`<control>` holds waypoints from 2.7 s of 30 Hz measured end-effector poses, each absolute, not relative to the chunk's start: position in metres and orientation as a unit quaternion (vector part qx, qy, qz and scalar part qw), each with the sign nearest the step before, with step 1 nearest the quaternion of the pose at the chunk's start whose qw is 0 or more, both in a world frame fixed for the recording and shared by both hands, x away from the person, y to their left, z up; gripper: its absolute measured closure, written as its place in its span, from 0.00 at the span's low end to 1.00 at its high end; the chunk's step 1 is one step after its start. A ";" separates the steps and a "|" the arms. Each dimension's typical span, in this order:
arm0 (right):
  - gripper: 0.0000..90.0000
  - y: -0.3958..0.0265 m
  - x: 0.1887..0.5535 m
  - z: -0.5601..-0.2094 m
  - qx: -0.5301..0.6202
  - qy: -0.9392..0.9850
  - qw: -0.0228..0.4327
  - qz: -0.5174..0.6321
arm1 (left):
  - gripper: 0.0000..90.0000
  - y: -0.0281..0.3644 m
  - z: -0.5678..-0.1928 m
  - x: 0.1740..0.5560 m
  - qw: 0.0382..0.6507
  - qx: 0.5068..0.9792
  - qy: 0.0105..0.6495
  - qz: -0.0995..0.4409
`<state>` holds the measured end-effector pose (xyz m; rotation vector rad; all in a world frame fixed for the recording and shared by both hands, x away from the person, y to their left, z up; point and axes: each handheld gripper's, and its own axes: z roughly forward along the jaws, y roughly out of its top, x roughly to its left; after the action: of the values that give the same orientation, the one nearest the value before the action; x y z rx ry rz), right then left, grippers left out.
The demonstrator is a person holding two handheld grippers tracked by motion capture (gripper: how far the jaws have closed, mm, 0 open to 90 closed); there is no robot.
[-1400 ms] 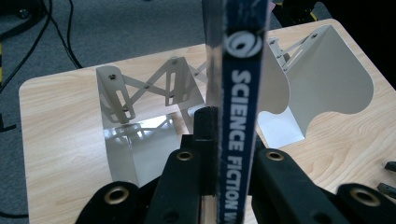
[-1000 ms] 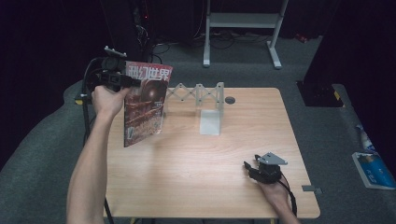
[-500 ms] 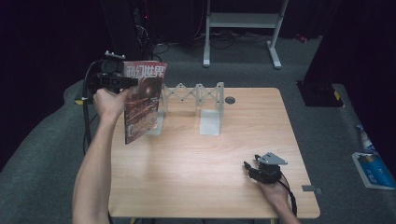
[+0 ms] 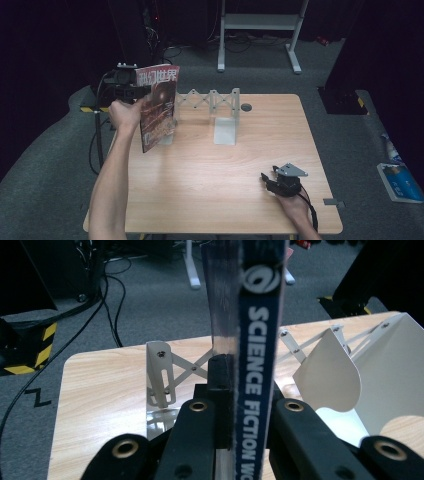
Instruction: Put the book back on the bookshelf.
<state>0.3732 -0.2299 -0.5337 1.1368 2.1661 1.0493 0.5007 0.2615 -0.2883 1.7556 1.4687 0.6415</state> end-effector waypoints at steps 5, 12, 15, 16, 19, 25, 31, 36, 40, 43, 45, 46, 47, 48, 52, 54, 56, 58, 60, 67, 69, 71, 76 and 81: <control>0.47 -0.230 0.373 -0.534 0.415 0.790 0.237 0.383 | 0.93 0.258 -0.293 0.500 0.373 0.681 0.569 0.270; 0.47 -0.230 0.373 -0.534 0.415 0.791 0.237 0.383 | 0.93 0.259 -0.302 0.499 0.388 0.667 0.571 0.279; 0.47 -0.230 0.374 -0.534 0.416 0.790 0.236 0.384 | 0.93 0.254 -0.304 0.499 0.385 0.672 0.561 0.292; 0.47 -0.230 0.374 -0.534 0.418 0.789 0.235 0.385 | 0.93 0.252 -0.304 0.499 0.386 0.672 0.560 0.294; 0.47 -0.230 0.373 -0.534 0.417 0.790 0.236 0.383 | 0.93 0.249 -0.307 0.499 0.394 0.669 0.554 0.300; 0.47 -0.230 0.373 -0.534 0.412 0.791 0.240 0.383 | 0.93 0.250 -0.321 0.498 0.410 0.654 0.561 0.300; 0.47 -0.230 0.373 -0.534 0.413 0.791 0.240 0.383 | 0.93 0.252 -0.329 0.496 0.418 0.646 0.561 0.305; 0.47 -0.230 0.373 -0.534 0.413 0.791 0.240 0.383 | 0.93 0.252 -0.334 0.495 0.427 0.645 0.560 0.297; 0.47 -0.230 0.373 -0.534 0.413 0.791 0.240 0.383 | 0.92 0.251 -0.334 0.495 0.422 0.649 0.562 0.290; 0.47 -0.230 0.373 -0.534 0.413 0.791 0.239 0.383 | 0.92 0.250 -0.331 0.496 0.410 0.658 0.567 0.280; 0.47 -0.230 0.373 -0.534 0.413 0.791 0.240 0.383 | 0.92 0.250 -0.329 0.497 0.401 0.663 0.570 0.273; 0.47 -0.230 0.373 -0.534 0.413 0.791 0.240 0.383 | 0.92 0.250 -0.328 0.497 0.397 0.667 0.571 0.267; 0.47 -0.230 0.373 -0.534 0.413 0.791 0.240 0.383 | 0.91 0.250 -0.328 0.498 0.392 0.671 0.571 0.264; 0.47 -0.230 0.373 -0.534 0.413 0.791 0.240 0.383 | 0.91 0.249 -0.327 0.498 0.385 0.676 0.572 0.258; 0.47 -0.230 0.373 -0.534 0.413 0.791 0.239 0.383 | 0.91 0.251 -0.327 0.499 0.371 0.683 0.581 0.241; 0.47 -0.230 0.373 -0.534 0.412 0.791 0.239 0.383 | 0.91 0.253 -0.328 0.500 0.365 0.686 0.586 0.232; 0.47 -0.230 0.373 -0.534 0.412 0.791 0.239 0.383 | 0.91 0.253 -0.328 0.500 0.358 0.686 0.590 0.229; 0.47 -0.230 0.373 -0.534 0.413 0.791 0.239 0.383 | 0.91 0.255 -0.328 0.500 0.352 0.689 0.591 0.227; 0.47 -0.230 0.373 -0.534 0.413 0.791 0.239 0.383 | 0.91 0.256 -0.327 0.500 0.350 0.688 0.597 0.218; 0.47 -0.230 0.373 -0.534 0.411 0.792 0.240 0.383 | 0.91 0.257 -0.319 0.501 0.318 0.710 0.597 0.195; 0.47 -0.230 0.373 -0.534 0.413 0.791 0.239 0.383 | 0.91 0.256 -0.318 0.502 0.311 0.711 0.604 0.181; 0.47 -0.230 0.373 -0.534 0.414 0.791 0.238 0.383 | 0.91 0.257 -0.317 0.502 0.308 0.711 0.608 0.173; 0.47 -0.230 0.373 -0.534 0.414 0.791 0.238 0.383 | 0.92 0.261 -0.316 0.501 0.299 0.714 0.611 0.169; 0.47 -0.230 0.373 -0.534 0.411 0.792 0.239 0.383 | 0.93 0.262 -0.314 0.496 0.309 0.711 0.604 0.186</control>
<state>0.3733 -0.2300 -0.5338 1.1255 2.1675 1.0486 0.4962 0.2616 -0.3144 1.8794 1.5952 0.4923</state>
